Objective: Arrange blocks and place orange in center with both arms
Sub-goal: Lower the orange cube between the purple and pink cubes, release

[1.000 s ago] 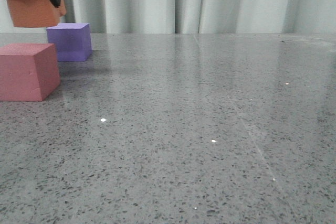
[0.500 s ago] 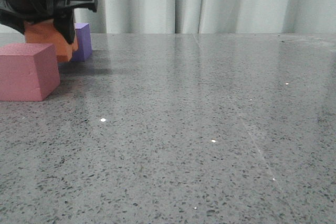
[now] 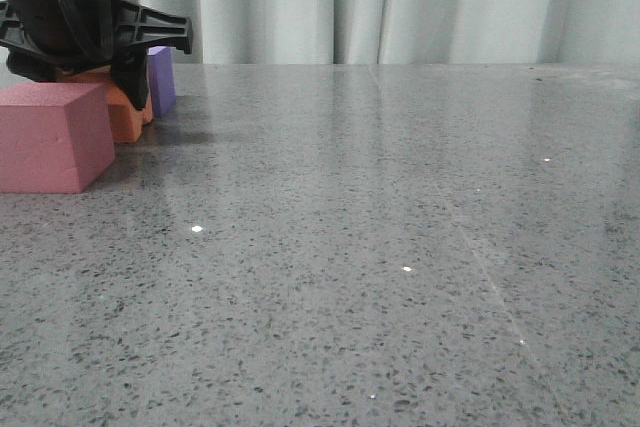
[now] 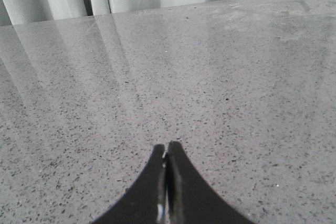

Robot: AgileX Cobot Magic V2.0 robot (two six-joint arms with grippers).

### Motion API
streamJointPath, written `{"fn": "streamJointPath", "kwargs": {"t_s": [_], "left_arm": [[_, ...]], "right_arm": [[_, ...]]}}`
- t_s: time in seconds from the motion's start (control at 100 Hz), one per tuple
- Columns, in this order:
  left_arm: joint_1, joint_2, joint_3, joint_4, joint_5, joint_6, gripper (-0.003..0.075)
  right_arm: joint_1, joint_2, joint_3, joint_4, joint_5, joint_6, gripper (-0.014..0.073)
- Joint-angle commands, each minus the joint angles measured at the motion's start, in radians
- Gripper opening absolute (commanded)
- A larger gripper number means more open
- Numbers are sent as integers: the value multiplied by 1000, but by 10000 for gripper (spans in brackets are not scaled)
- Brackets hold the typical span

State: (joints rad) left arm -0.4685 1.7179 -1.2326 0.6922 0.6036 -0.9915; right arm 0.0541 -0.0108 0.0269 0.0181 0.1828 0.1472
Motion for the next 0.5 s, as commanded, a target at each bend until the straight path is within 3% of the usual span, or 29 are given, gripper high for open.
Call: {"fn": "streamJointPath", "kwargs": {"t_s": [0.0, 0.09, 0.26, 0.33, 0.49], "left_arm": [[1, -33, -15, 10, -31, -1, 67], [1, -35, -15, 2, -56, 20, 117], [1, -40, -15, -18, -78, 24, 410], [1, -47, -15, -18, -78, 34, 494], [1, -82, -15, -18, -81, 51, 505]], "right_arm": [[-7, -20, -13, 1, -85, -12, -66], [-7, -20, -13, 1, -85, -12, -66], [-7, -20, -13, 1, -85, -12, -66], [-7, -20, -13, 1, -85, -12, -66], [-7, -20, -13, 1, -85, -12, -66]]}}
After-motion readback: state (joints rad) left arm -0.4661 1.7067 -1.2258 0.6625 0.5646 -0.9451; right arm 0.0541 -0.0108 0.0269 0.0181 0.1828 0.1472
